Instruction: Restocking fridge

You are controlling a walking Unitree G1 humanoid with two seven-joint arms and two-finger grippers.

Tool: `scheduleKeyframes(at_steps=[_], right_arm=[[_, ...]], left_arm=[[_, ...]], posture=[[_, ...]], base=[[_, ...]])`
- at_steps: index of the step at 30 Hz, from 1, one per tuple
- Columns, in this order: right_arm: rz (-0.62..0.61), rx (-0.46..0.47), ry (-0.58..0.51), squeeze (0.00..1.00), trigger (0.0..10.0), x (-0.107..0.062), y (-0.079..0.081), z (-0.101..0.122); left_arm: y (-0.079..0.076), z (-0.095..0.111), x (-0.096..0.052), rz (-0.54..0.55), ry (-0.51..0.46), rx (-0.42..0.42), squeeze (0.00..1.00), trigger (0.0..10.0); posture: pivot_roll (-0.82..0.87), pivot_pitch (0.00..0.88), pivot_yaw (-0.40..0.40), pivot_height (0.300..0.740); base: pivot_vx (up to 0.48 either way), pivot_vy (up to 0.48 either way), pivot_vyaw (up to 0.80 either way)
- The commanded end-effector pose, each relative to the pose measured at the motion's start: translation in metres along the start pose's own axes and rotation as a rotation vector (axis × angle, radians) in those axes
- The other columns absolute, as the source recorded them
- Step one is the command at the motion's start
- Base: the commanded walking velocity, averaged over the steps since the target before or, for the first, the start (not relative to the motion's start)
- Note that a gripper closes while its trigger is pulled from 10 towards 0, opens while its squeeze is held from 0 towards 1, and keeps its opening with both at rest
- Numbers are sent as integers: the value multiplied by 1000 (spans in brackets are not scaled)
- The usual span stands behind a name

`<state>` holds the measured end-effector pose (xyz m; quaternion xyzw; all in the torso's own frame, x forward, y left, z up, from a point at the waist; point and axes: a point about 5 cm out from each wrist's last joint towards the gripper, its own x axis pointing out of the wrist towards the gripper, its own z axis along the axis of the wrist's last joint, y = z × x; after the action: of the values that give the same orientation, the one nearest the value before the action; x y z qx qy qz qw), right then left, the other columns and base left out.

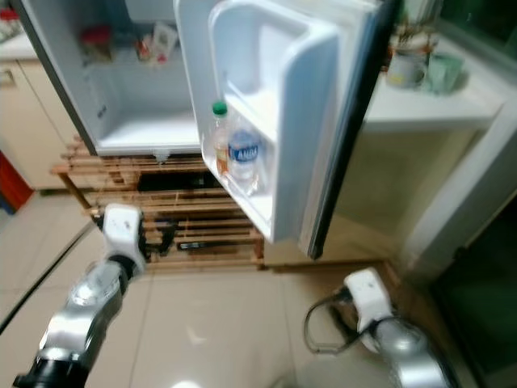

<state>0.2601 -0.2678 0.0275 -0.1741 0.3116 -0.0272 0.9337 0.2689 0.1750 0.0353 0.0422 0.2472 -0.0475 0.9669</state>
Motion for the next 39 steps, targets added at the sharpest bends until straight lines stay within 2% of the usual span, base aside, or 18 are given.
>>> scheduleKeyframes(at_steps=[1,3,4,6,8,9,11,12,13,16,18,22,24,30,31,33,35,39], right_arm=[[-105,3,-89,0,10000,5,-13,26],[-125,6,-104,0,10000,6,-15,32],[-169,-2,-165,0,10000,12,-20,57],[-182,11,-204,0,10000,15,-20,72],[-211,51,-280,0,10000,21,-17,102],[-211,51,-280,0,10000,21,-17,102],[-114,178,-334,0,10000,25,3,126],[-114,178,-334,0,10000,25,3,126],[-38,233,-356,0,10000,25,17,134],[161,238,-372,0,10000,19,47,142],[458,183,-439,0,10000,-6,89,151],[643,135,-501,0,10000,-33,116,160],[872,145,-639,0,10000,-77,139,185],[1050,141,-725,0,10000,-103,141,196],[950,164,-685,0,10000,-86,128,190],[895,175,-663,0,10000,-77,124,187],[690,251,-595,0,10000,-52,106,178],[275,314,-459,0,10000,-17,67,142]], left_arm=[[7,-2,2,24,35,13,0,10000],[7,-2,2,23,36,19,0,10000],[5,-1,3,4,39,35,0,10000],[1,2,4,-16,28,54,0,10000],[-3,22,5,-22,-94,58,0,10000],[-3,22,5,-22,-94,58,0,10000],[-11,25,6,-90,-92,78,0,10000],[-11,25,6,-90,-92,78,0,10000],[-16,17,7,-142,-42,83,0,10000],[-24,-10,3,-256,128,197,0,10000],[-19,-42,-7,-360,305,339,0,10000],[-11,-55,-11,-421,358,417,0,10000],[-7,-74,-13,-475,418,524,0,10000],[-17,-88,-8,-482,427,536,0,10000],[-29,-79,2,-454,374,505,0,10000],[-32,-75,5,-442,352,490,0,10000],[-36,-57,13,-419,267,414,0,10000],[-26,1,21,-372,-40,149,0,10000]], posture=[[-132,0,50,740],[-132,0,50,740],[-121,0,45,740],[-116,0,41,740],[-113,0,32,740],[-113,0,32,740],[-102,0,18,740],[-102,0,18,740],[-99,0,14,740],[-93,0,1,740],[-98,0,3,740],[-109,0,12,740],[-120,0,22,740],[-129,0,24,740],[-124,0,22,740],[-123,0,22,740],[-113,0,25,740],[-114,0,32,740]], base=[[0,0,0],[0,0,0],[0,0,0],[0,0,0],[0,0,0],[0,0,0],[0,0,0],[0,0,0],[0,0,0],[0,0,0],[0,0,0],[0,0,0],[0,0,0],[0,0,0],[0,0,0],[0,0,0],[0,0,0],[0,0,0]])
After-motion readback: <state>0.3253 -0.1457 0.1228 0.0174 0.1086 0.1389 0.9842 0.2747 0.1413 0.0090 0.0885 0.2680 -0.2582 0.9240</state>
